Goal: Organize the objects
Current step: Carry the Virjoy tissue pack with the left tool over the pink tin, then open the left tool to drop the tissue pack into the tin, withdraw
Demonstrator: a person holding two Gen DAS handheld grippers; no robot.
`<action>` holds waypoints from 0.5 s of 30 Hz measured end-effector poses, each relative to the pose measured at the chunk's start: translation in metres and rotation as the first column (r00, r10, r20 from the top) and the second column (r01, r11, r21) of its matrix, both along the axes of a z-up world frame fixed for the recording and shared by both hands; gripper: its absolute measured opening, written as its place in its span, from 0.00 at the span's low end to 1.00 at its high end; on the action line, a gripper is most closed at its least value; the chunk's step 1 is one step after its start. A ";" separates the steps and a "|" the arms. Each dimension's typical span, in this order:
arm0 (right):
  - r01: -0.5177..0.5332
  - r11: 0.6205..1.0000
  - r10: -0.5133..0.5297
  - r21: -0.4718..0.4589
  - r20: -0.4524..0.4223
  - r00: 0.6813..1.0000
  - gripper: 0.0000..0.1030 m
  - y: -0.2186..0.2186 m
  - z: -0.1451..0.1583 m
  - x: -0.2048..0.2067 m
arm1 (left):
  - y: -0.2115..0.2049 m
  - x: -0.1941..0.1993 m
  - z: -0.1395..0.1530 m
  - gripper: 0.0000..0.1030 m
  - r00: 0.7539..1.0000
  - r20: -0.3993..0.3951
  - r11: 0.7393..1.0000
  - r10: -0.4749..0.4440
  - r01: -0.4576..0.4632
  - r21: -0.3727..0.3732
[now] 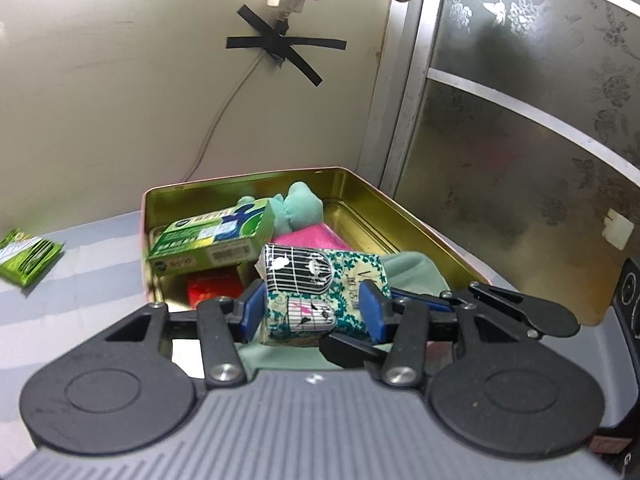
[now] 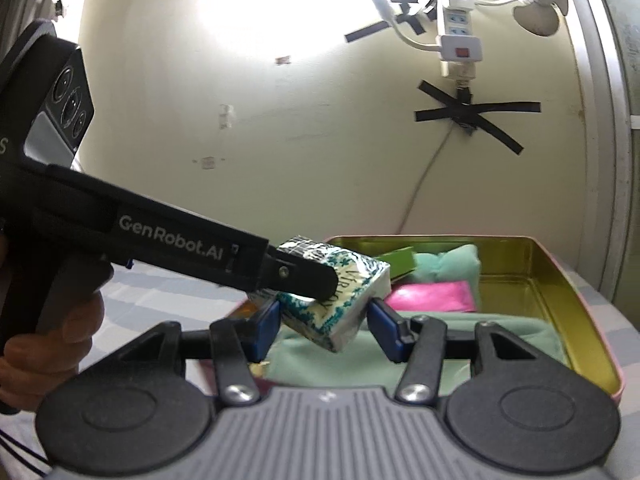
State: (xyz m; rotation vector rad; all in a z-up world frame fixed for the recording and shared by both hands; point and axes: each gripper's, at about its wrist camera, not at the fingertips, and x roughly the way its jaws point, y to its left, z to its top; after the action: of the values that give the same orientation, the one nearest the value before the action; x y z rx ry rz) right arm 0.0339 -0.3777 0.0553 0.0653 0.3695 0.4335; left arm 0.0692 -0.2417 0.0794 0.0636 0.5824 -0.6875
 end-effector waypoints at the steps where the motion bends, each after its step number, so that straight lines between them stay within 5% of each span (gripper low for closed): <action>1: 0.009 1.000 -0.009 -0.003 -0.003 1.000 0.48 -0.003 -0.003 0.006 | -0.006 0.005 0.000 0.51 1.000 -0.001 1.000 -0.003 0.003 0.003; 9: 0.162 0.982 -0.160 -0.099 0.029 0.987 0.58 -0.015 -0.021 0.059 | -0.054 0.049 -0.003 0.57 0.999 0.022 0.998 0.026 -0.027 0.061; 15: 0.149 0.989 -0.149 -0.008 0.031 0.988 0.57 -0.030 -0.036 0.053 | -0.047 0.043 -0.009 0.57 0.997 0.052 0.993 0.064 -0.068 0.094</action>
State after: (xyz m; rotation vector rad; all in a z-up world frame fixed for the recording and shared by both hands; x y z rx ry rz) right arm 0.0872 -0.4075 0.0191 0.0760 0.3348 0.2845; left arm 0.1123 -0.2891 0.0704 0.1497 0.5684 -0.5921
